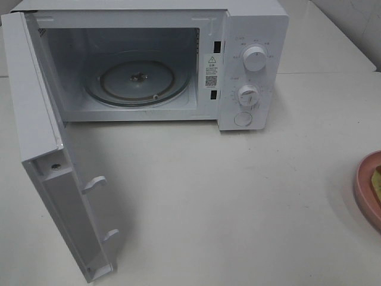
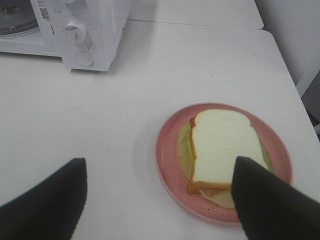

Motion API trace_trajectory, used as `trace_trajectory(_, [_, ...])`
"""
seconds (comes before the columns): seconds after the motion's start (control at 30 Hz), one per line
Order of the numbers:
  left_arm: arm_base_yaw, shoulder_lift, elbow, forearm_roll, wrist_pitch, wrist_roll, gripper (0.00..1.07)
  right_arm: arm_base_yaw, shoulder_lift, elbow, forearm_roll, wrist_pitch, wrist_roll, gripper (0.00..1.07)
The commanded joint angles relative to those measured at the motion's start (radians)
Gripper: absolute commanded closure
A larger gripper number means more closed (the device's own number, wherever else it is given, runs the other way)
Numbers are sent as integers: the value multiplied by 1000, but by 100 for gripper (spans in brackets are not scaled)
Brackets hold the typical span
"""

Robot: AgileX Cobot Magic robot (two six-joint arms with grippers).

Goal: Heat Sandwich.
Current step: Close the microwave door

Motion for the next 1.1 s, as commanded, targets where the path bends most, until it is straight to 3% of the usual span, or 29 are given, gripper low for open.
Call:
trace_trajectory(0.03, [1, -9, 1, 2, -10, -6, 9, -9, -27, 1, 0, -12, 0, 31])
trace_trajectory(1.1, [1, -9, 1, 2, -10, -6, 9, -9, -27, 1, 0, -12, 0, 31])
